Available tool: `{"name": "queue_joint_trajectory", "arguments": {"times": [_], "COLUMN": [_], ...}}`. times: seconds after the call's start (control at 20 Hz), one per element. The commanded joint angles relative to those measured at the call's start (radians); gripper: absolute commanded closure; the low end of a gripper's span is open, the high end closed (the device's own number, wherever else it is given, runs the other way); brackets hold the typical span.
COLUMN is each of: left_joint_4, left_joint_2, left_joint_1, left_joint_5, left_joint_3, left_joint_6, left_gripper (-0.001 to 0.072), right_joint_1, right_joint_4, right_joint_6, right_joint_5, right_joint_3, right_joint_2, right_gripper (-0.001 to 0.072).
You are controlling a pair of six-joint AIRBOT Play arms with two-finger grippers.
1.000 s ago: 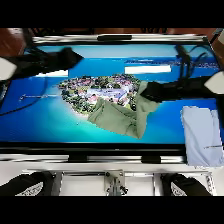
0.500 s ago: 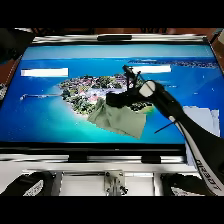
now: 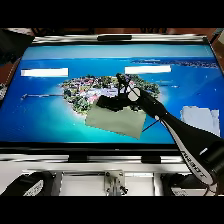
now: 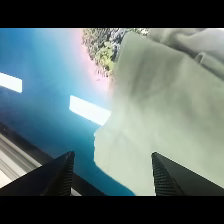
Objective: Fold the shirts.
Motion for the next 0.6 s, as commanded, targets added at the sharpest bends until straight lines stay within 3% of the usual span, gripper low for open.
{"name": "queue_joint_trajectory", "arguments": {"times": [0.0, 0.25, 0.3, 0.35, 0.4, 0.55], "left_joint_4": [0.001, 0.003, 0.004, 0.005, 0.008, 0.027], "left_joint_2": [0.001, 0.001, 0.001, 0.001, 0.001, 0.001], "left_joint_1": [0.001, 0.002, 0.002, 0.002, 0.002, 0.003], "left_joint_5": [-0.005, -0.005, -0.005, -0.006, -0.006, -0.005], "left_joint_3": [0.0, 0.0, 0.0, 0.0, 0.0, 0.0], "left_joint_6": [0.0, 0.003, 0.003, 0.003, 0.003, 0.003], "left_gripper": [0.0674, 0.0674, 0.0674, 0.0674, 0.0674, 0.0674], "right_joint_1": [-0.078, -0.312, -0.361, -0.403, -0.44, -0.518], "right_joint_4": [-0.095, -0.523, -0.537, -0.512, -0.467, -0.314], "right_joint_6": [-0.007, 0.043, 0.021, -0.014, -0.044, -0.116], "right_joint_5": [0.106, 0.593, 0.68, 0.723, 0.734, 0.649], "right_joint_3": [0.001, -0.01, -0.037, -0.079, -0.135, -0.267], "right_joint_2": [0.065, 0.171, 0.171, 0.171, 0.171, 0.171], "right_gripper": [0.012, 0.012, 0.0118, 0.0044, 0.0044, 0.0044]}}
